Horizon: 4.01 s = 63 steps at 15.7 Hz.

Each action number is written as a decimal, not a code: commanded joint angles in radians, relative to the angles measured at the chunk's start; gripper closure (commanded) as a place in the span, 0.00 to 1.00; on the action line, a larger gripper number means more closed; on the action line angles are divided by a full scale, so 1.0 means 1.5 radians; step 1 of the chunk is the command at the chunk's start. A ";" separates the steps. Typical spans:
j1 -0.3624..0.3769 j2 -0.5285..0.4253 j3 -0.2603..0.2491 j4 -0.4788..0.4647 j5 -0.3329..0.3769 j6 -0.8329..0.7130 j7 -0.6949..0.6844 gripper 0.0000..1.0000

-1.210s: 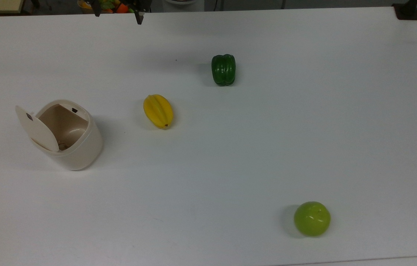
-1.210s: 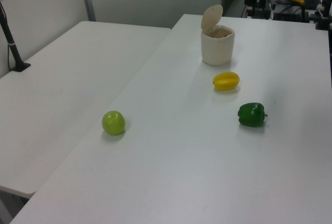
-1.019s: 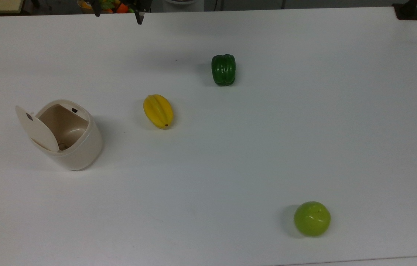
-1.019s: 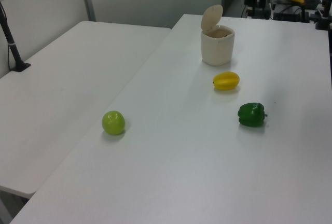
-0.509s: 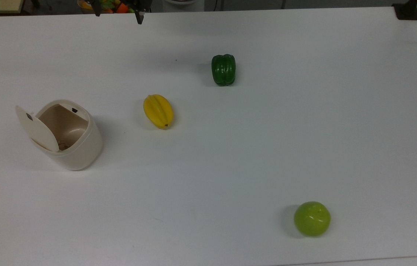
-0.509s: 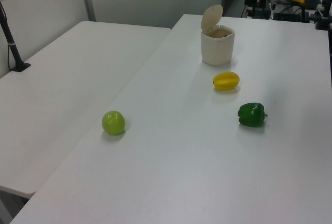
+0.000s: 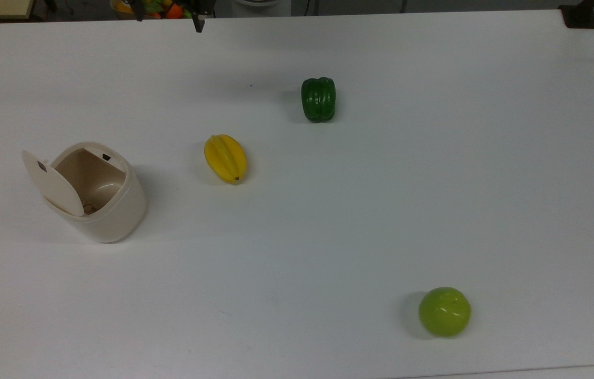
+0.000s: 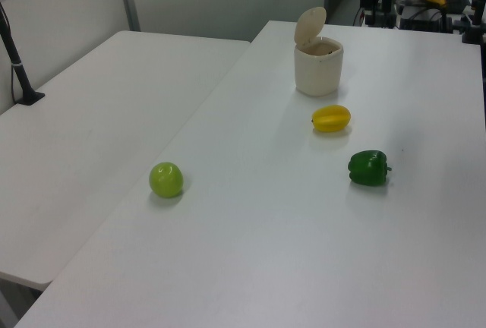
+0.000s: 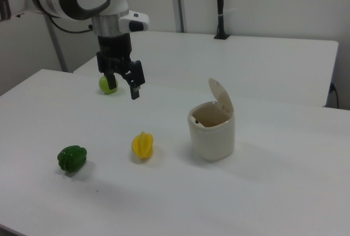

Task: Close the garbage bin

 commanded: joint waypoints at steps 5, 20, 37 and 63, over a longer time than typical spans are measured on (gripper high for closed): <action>0.002 -0.017 -0.004 -0.008 -0.009 -0.017 0.004 0.05; -0.013 -0.025 -0.008 0.005 -0.001 -0.011 0.008 0.88; -0.038 -0.013 -0.007 0.009 -0.008 0.291 0.182 0.88; -0.117 0.249 -0.007 0.111 -0.028 0.621 0.268 0.88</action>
